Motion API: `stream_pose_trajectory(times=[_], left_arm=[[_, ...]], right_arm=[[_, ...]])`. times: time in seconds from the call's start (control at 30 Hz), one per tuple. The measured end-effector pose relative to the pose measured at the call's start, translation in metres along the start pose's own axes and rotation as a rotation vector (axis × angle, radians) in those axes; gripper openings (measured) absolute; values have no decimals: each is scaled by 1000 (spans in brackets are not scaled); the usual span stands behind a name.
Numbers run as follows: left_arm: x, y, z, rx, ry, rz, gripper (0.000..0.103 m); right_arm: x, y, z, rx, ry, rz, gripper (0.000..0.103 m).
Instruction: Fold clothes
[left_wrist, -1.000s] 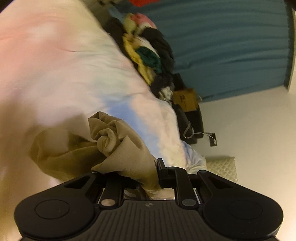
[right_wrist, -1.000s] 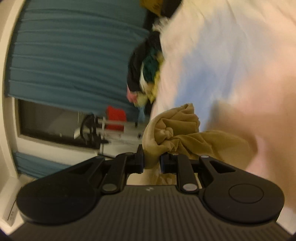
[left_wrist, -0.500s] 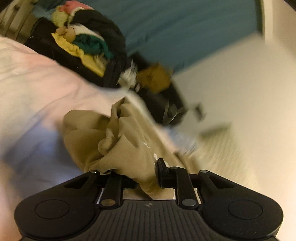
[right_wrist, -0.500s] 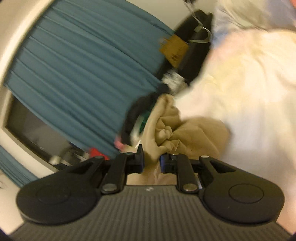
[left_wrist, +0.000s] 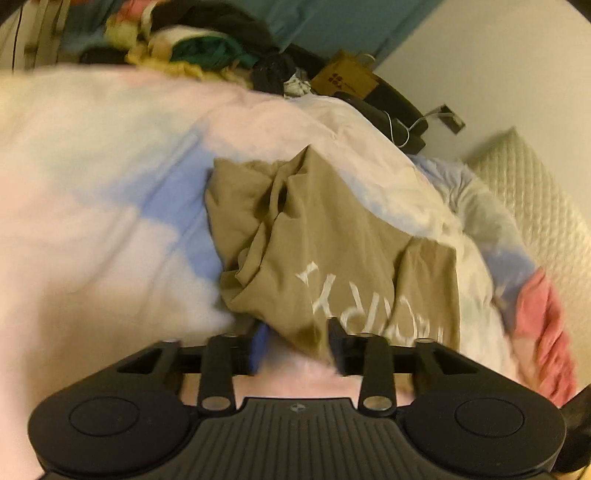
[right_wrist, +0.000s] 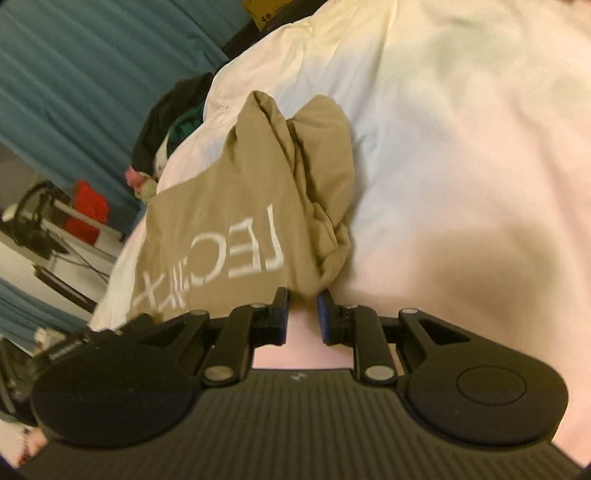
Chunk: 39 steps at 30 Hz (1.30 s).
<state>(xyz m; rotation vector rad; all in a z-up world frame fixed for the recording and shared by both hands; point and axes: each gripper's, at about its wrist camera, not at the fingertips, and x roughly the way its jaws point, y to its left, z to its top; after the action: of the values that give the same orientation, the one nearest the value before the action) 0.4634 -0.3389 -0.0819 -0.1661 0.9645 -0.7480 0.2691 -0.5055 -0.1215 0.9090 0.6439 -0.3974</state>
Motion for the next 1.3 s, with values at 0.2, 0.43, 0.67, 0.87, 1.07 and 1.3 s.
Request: stream_pose_trajectory(times=[0.2, 0.43, 0.67, 0.87, 1.07, 1.3], left_arm=[[-115, -35, -22, 126, -99, 61, 69], [-252, -88, -72, 201, -264, 81, 97], [-367, -120, -148, 292, -442, 161, 103], [-419, -128, -199, 365, -543, 226, 103], [-424, -110, -230, 371, -592, 236, 103], [-404, -75, -242, 302, -560, 257, 103]], right_arm=[[-75, 38, -21, -137, -54, 4, 20], [-181, 91, -54, -332, -170, 62, 21], [-270, 112, -106, -428, -294, 123, 82], [-296, 110, -149, -477, -370, 126, 82], [-281, 98, -190, -523, -465, 107, 83], [-265, 95, -204, -573, -536, 62, 82]])
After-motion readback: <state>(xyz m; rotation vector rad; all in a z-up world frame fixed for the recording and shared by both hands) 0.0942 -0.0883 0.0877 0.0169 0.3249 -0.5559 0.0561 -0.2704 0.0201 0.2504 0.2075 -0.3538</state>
